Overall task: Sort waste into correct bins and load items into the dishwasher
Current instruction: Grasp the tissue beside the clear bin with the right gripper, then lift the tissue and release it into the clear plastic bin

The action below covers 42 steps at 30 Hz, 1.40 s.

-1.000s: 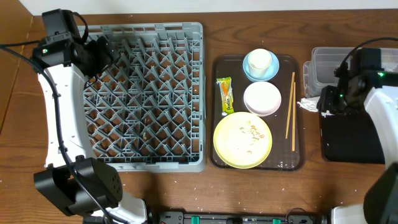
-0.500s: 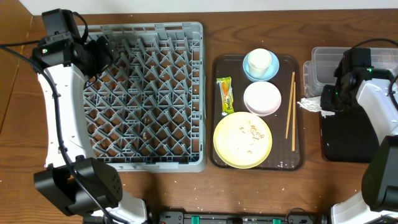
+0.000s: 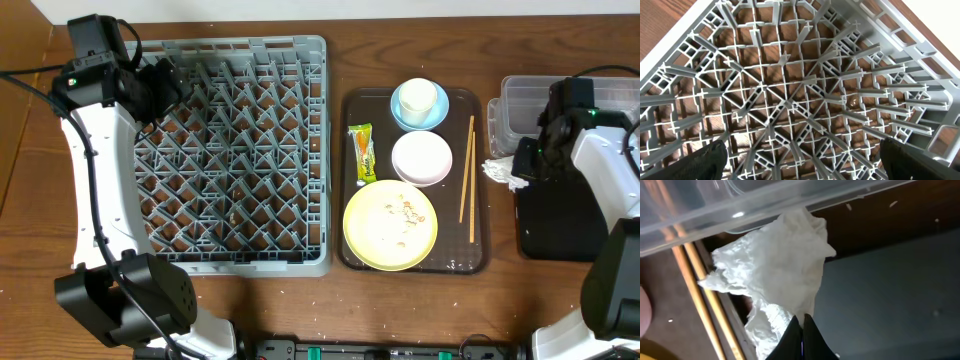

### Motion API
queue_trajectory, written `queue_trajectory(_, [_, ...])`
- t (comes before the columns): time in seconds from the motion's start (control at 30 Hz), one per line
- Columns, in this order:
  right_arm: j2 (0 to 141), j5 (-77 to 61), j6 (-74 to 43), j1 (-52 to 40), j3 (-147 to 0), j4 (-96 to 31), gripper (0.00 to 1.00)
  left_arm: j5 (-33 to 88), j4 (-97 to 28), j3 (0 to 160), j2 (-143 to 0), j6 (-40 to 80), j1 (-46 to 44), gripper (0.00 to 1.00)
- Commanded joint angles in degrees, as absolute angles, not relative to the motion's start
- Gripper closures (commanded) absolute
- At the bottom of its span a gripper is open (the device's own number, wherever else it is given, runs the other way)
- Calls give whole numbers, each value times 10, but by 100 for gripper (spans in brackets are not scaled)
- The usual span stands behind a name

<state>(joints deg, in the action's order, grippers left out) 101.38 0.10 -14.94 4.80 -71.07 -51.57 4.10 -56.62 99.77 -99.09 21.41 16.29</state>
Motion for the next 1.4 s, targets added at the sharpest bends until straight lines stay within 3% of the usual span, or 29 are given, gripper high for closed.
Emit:
queue_trajectory(0.0, [1010,-12,-184,44,-709,-516,99,36,-568,996,-977,217,164,2])
queue_trajectory(0.6, [842,-149,-162,46,-838,-503,99,36,-568,996,-977,217,164,2])
queue_trajectory(1.03, [844,-77,-140,109,-846,-294,99,36,-568,996,-977,217,164,2])
queue_trajectory(1.37, [943,-78,-116,120,-846,-261,98,36,-568,996,-977,217,164,2])
